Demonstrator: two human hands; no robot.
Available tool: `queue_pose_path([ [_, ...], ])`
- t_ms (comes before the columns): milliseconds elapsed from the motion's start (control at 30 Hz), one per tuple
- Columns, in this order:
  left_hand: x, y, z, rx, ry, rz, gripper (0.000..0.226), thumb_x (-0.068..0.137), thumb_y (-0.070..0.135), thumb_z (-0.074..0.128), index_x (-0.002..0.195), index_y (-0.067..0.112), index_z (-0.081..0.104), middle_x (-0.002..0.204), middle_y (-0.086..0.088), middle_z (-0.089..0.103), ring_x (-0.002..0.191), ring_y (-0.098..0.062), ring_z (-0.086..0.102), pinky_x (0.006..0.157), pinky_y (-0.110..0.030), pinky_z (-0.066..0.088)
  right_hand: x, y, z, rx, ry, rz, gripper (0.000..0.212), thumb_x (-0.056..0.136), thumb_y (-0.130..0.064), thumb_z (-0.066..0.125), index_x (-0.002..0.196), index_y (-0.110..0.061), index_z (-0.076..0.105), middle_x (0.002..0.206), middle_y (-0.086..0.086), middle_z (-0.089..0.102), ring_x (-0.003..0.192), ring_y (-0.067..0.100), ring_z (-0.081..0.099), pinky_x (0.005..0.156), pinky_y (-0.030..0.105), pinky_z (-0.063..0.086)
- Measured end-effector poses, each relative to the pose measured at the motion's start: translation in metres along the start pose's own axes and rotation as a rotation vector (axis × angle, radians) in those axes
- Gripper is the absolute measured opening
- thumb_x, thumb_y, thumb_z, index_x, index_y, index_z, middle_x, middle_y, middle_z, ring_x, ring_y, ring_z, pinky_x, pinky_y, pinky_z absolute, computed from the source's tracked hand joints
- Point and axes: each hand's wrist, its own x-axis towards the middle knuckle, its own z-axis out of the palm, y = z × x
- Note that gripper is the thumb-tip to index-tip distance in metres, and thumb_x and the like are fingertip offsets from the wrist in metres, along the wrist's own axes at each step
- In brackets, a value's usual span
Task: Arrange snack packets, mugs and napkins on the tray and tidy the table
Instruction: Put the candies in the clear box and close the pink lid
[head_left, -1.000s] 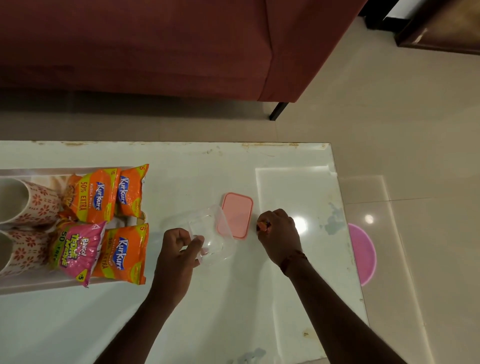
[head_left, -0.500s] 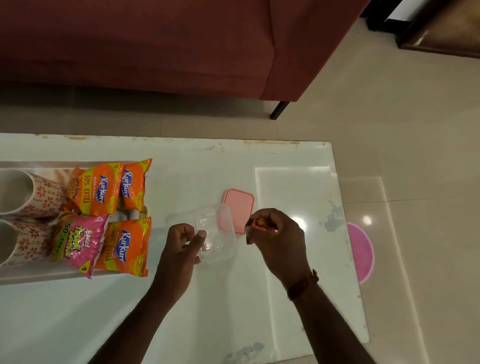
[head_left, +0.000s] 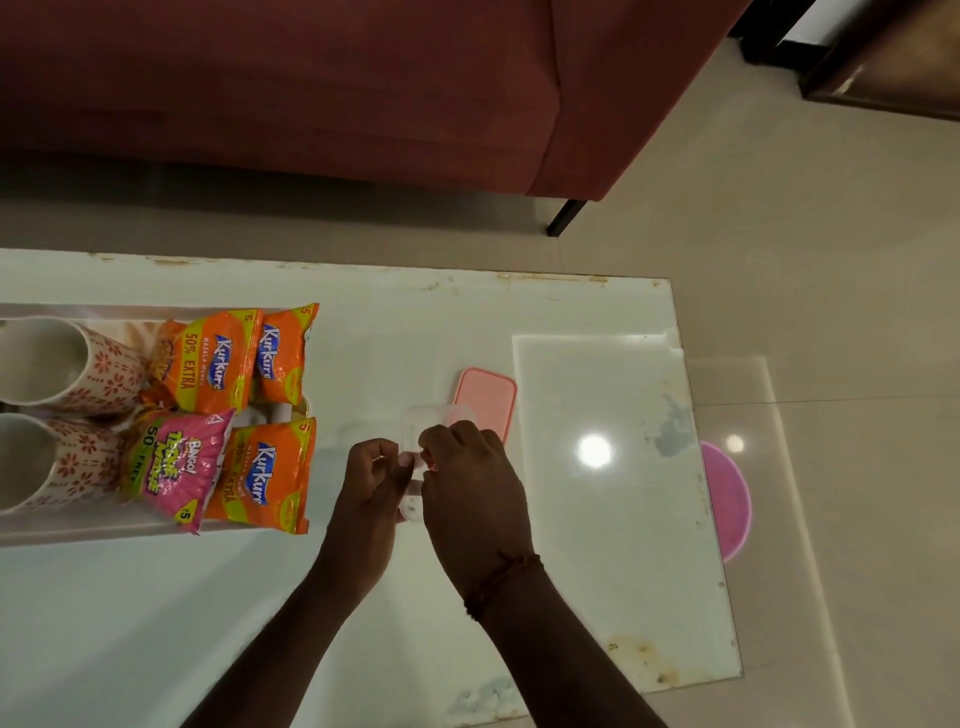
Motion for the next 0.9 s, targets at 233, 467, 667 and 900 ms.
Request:
queue_pose_path([
  [233,-0.001,-0.003,0.001,-0.016,0.01,0.023,0.027,0.083,0.041,0.05,0.101,0.021,0.049,0.099,-0.014,0.065,0.092,-0.033,0.067,0.071,-0.039,0.058,0.003,0.001,0.01,0.026,-0.054,0.014,0.033,0.087,-0.007,0.058,0.119,-0.017,0.058,0.113,0.002,0.058,0.099,0.022,0.052,0.071,0.03,0.048],
  [467,0.001,-0.004,-0.005,0.03,0.047,0.021,0.041,0.085,0.044,0.055,0.109,0.011,0.048,0.1,-0.009,0.066,0.093,-0.028,0.068,0.077,-0.048,0.057,-0.003,0.003,0.005,0.126,0.256,0.002,0.038,0.086,-0.017,0.068,0.123,-0.021,0.062,0.119,-0.002,0.063,0.108,0.016,0.054,0.086,0.019,0.043],
  [667,0.001,-0.01,-0.012,0.03,0.056,0.007,0.021,0.096,0.03,0.05,0.111,0.016,0.047,0.105,-0.003,0.067,0.093,-0.017,0.07,0.077,-0.044,0.055,0.016,0.029,0.011,0.307,0.354,0.313,0.061,0.088,-0.035,0.066,0.143,-0.027,0.04,0.136,-0.005,0.049,0.122,0.01,0.042,0.097,0.021,0.036],
  [900,0.001,-0.008,-0.02,0.009,0.136,0.019,0.011,0.095,0.023,0.052,0.105,0.019,0.051,0.097,-0.009,0.064,0.093,-0.031,0.066,0.074,-0.054,0.057,0.056,0.058,0.043,0.311,0.142,0.584,0.079,0.083,-0.043,0.068,0.15,-0.03,0.028,0.142,0.008,0.037,0.129,0.029,0.038,0.097,0.042,0.043],
])
